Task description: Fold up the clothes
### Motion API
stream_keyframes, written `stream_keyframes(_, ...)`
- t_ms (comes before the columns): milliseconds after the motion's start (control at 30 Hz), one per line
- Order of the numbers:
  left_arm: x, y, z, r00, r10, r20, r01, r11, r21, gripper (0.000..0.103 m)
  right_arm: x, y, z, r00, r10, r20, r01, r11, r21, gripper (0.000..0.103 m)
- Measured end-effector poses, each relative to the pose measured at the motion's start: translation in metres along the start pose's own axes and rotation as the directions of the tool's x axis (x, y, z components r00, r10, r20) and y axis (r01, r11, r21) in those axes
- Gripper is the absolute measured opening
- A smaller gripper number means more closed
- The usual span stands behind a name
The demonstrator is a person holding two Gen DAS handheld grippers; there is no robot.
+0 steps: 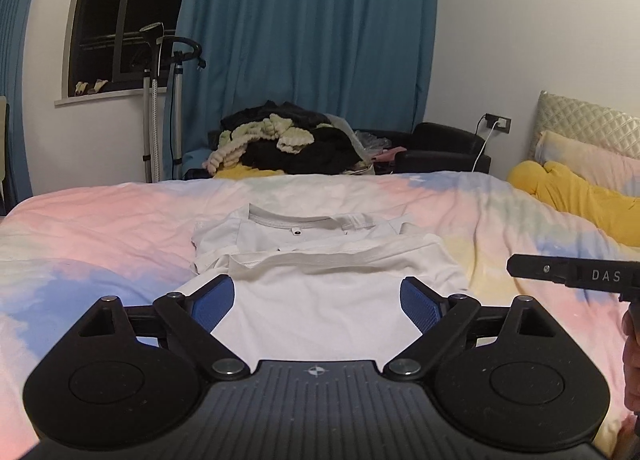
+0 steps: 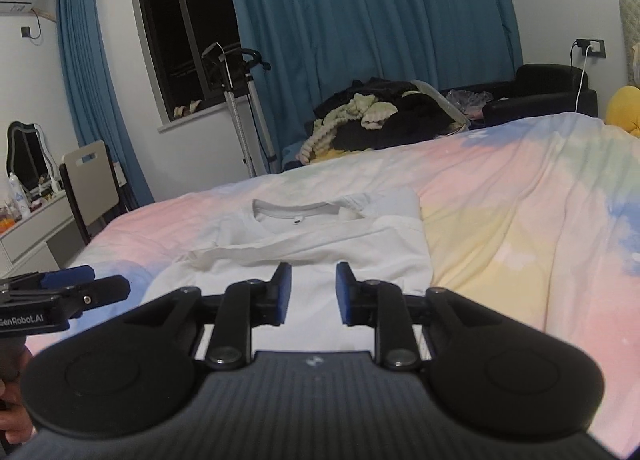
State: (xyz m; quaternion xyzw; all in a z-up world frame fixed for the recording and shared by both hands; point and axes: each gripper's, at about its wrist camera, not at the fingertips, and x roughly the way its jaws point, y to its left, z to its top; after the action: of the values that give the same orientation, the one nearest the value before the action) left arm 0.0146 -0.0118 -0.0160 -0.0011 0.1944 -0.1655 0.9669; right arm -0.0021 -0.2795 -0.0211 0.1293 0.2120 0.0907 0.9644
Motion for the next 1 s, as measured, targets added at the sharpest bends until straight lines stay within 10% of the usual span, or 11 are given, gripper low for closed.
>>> stream_keyframes(300,-0.023,0.009,-0.019,0.996,-0.030,-0.084,0.018,0.989,-0.146,0.096,-0.031,0.014,-0.011,0.998,0.060,-0.010,-0.059,0.997,0.047,0.042)
stream_keyframes(500,-0.013,0.030,-0.034,0.978,-0.024,-0.205,-0.030,0.967,-0.255,0.097,-0.025,0.000,-0.020,0.990,0.101,-0.099,-0.077,0.971,0.227,0.085)
stream_keyframes(667,-0.005,0.033,-0.043,0.958,-0.090,-0.273,-0.008,0.941,-0.339,0.098,-0.019,-0.011,-0.028,0.975,0.148,-0.167,-0.076,0.924,0.375,0.092)
stream_keyframes(1000,0.031,0.076,-0.084,0.887,-0.353,-0.298,-0.003,0.642,-0.767,0.103,-0.004,-0.054,-0.056,0.965,0.173,-0.197,0.011,0.724,0.689,0.095)
